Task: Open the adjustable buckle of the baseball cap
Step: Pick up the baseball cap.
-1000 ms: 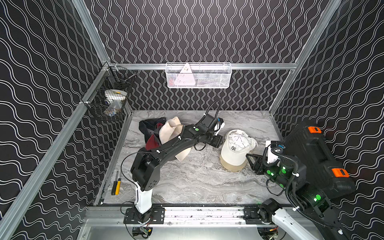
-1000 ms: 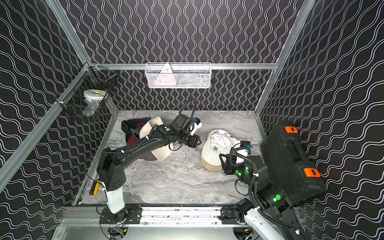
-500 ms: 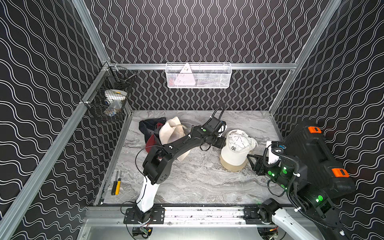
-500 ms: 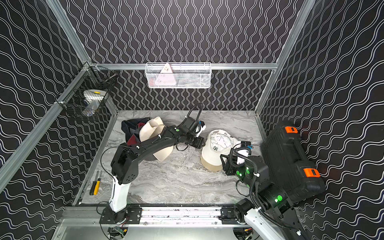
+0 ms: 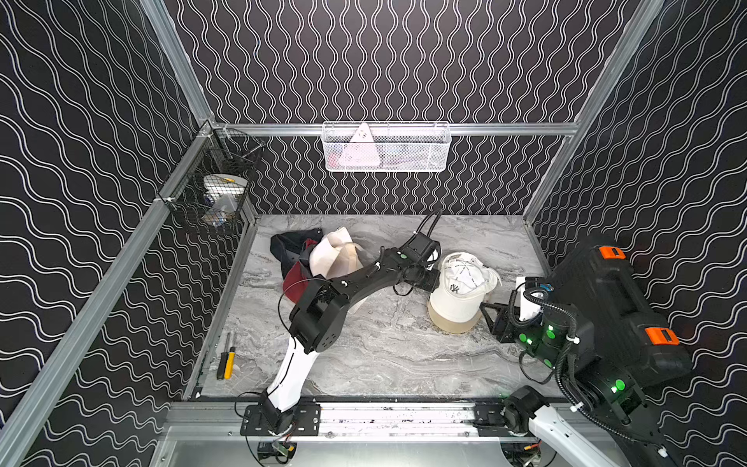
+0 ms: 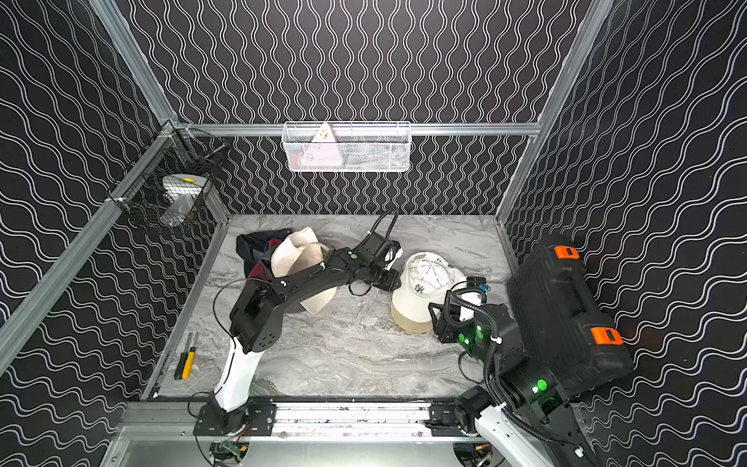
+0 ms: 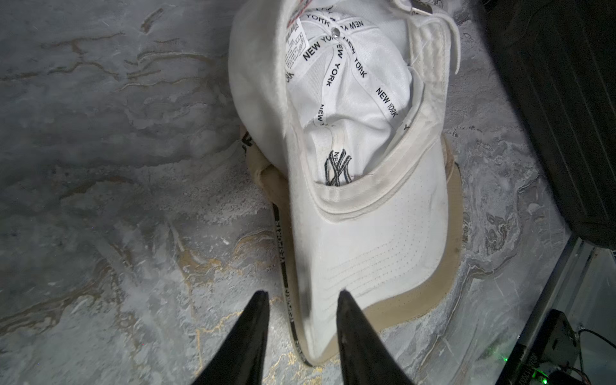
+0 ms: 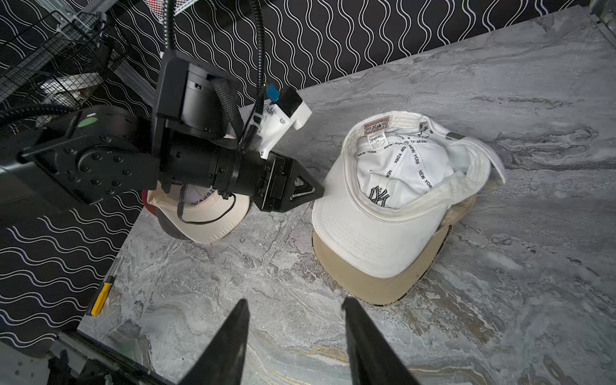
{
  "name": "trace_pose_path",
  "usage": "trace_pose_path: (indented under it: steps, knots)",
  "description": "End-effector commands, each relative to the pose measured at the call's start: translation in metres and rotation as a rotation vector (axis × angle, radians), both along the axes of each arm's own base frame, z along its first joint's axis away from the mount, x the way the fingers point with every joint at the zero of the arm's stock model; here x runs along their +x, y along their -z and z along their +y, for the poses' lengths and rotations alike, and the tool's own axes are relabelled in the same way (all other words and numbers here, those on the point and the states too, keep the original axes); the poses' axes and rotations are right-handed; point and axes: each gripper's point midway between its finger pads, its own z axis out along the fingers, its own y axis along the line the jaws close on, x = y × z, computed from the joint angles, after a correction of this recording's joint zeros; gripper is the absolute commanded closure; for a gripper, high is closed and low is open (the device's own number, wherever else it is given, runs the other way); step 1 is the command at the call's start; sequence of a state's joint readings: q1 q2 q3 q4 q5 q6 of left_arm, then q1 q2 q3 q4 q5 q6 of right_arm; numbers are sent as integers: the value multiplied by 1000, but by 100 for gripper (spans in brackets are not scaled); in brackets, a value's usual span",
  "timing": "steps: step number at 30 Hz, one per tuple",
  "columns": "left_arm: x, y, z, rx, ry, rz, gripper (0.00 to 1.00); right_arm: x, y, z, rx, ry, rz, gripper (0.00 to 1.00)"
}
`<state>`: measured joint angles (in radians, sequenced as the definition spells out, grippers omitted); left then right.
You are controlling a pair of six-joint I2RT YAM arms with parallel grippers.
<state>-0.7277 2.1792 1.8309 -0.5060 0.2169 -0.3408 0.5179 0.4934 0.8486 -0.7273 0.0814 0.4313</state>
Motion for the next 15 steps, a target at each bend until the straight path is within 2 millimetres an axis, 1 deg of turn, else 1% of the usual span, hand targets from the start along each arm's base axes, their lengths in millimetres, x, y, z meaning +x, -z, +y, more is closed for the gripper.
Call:
trace_pose_path:
  steps: [1,5,6,10,12,13,15]
  knots:
    - [3,-1,-8,-27,-1,-4,62,2,0,-2,-15,10,-5,52]
    - [4,5,-12,-28,1,8,64,2,0,-3,-21,13,-7,52]
    - [4,5,-12,-29,0,7,67,2,0,-4,-21,15,-8,52]
    - [5,6,-12,-24,-5,4,89,1,1,-5,-26,18,-11,52]
    - [6,6,-10,-10,-9,3,97,1,1,-5,-24,18,-11,52]
    - [5,6,-9,-6,-10,2,100,1,0,-5,-22,18,-12,52]
    - [5,1,-9,-11,-11,-4,100,2,2,-5,-25,18,-10,52]
